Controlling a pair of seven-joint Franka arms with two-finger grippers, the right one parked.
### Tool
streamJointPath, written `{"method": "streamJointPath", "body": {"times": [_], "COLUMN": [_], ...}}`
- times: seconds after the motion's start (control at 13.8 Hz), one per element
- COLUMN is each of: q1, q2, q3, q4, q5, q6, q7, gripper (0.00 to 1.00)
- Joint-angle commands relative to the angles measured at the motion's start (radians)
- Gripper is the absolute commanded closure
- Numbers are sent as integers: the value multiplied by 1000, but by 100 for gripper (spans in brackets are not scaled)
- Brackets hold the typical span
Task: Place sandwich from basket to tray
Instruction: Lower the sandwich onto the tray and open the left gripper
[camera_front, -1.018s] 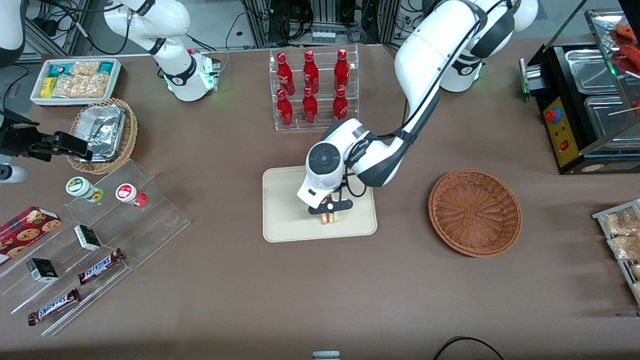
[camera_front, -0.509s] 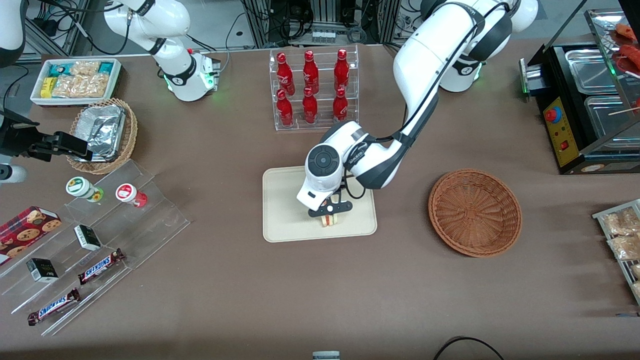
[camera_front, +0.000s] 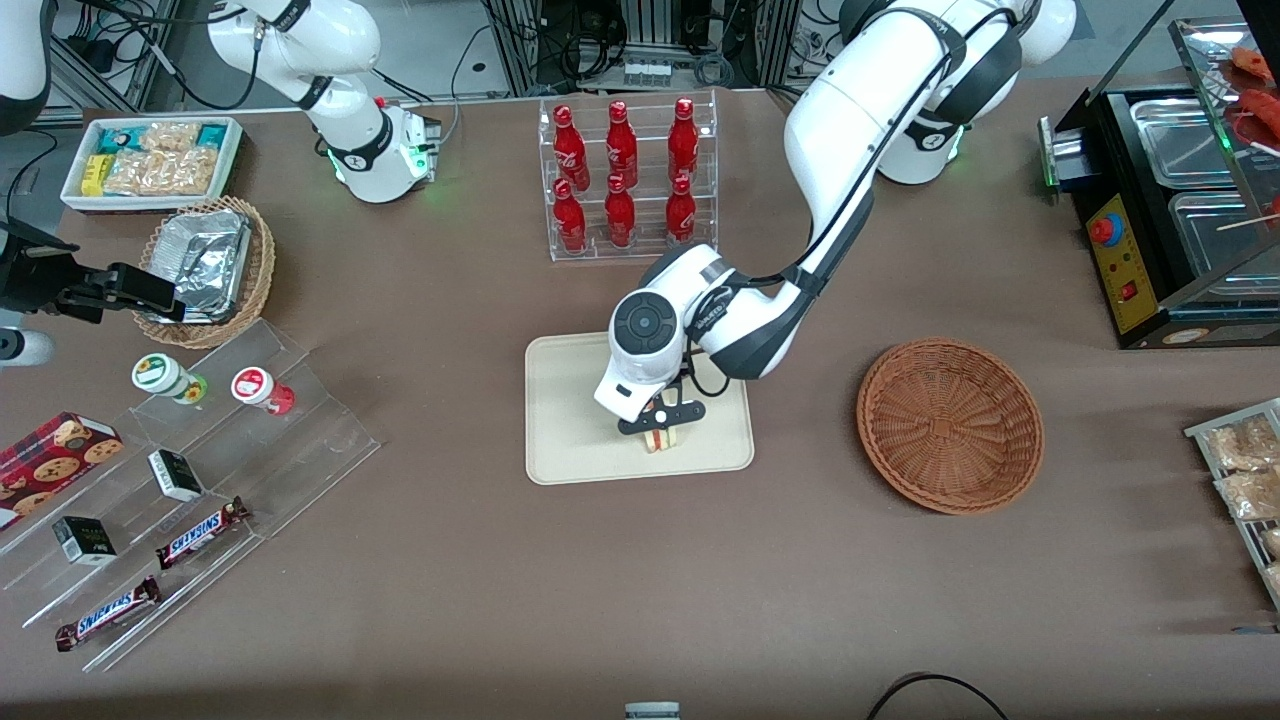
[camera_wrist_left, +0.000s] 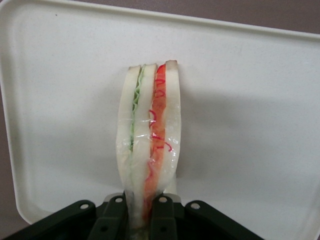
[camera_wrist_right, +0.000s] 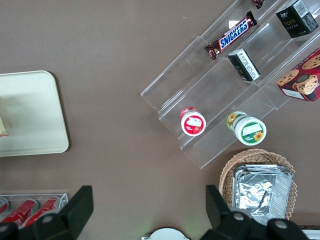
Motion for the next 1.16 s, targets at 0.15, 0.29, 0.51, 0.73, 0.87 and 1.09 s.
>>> {"method": "streamJointPath", "body": {"times": [0.15, 0.29, 0.51, 0.73, 0.87, 1.09], "q1": [-18, -16, -16, -12, -4, 4], "q2": [19, 17, 7, -33, -35, -59], "q3": [12, 12, 12, 11, 9, 8], "q4": [20, 25, 31, 39, 101, 145], "q5": [16, 16, 15, 13, 10, 7], "q6": [8, 8, 1, -27, -74, -157], "q7": [-49, -47, -46, -37, -29, -7], "gripper": [33, 0, 0, 0, 0, 0]}}
